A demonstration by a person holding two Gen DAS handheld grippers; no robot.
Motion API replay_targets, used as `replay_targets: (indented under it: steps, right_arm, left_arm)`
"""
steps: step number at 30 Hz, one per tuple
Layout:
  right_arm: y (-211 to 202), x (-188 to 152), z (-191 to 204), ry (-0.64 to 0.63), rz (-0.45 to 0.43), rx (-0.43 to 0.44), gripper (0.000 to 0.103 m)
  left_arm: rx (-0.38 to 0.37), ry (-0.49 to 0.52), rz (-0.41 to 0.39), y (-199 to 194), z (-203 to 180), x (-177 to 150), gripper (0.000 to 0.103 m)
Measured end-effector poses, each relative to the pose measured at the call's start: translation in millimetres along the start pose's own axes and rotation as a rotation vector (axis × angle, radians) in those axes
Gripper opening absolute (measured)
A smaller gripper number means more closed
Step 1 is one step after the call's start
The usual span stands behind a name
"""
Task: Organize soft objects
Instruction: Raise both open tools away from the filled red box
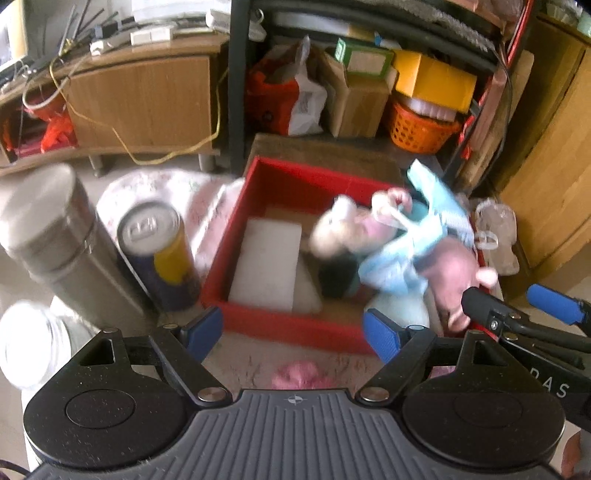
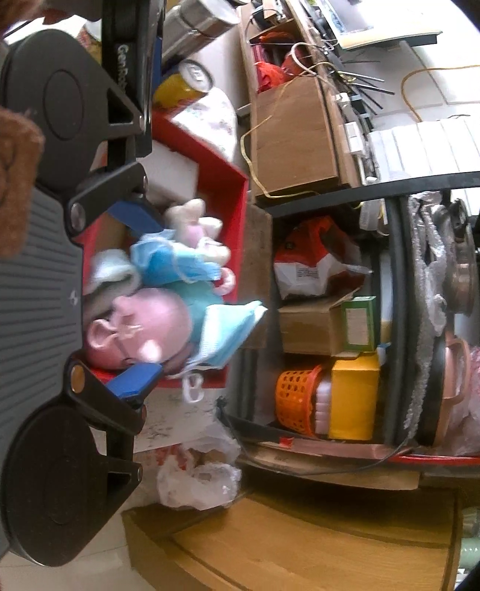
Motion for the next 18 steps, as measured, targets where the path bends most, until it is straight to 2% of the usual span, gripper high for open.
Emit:
replay_targets:
  steps: [4, 10, 18]
  right_arm:
    - [-1.3, -10.8, -4.1, -0.014, 0.018, -0.013, 0.049]
    - [-2.3, -16.2, -11.2, 0.008, 0.032, -0.013, 0.049]
    - [-2.5, -29.1, -15.4, 0.014, 0.064, -0.017, 0.049]
  left_arm:
    - [-0.006, 0.008, 0.031, 3.8, -0.9, -11.3, 0.081]
    - [-0.013, 0.019, 0.027, 2.4, -5.5, -12.8, 0.081]
    - [-0.038, 0.035, 0.062, 8.2, -13.8, -23.2, 0.081]
Point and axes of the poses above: each gripper's, at about its wrist camera, not at the fingertips, and y roughly the way its jaws point, z to its left, x to its top, the point moved 8 cm from there along y, roughly the way its jaws point, and after that the axes turned 12 degrees about y, right-handed, at the moved point
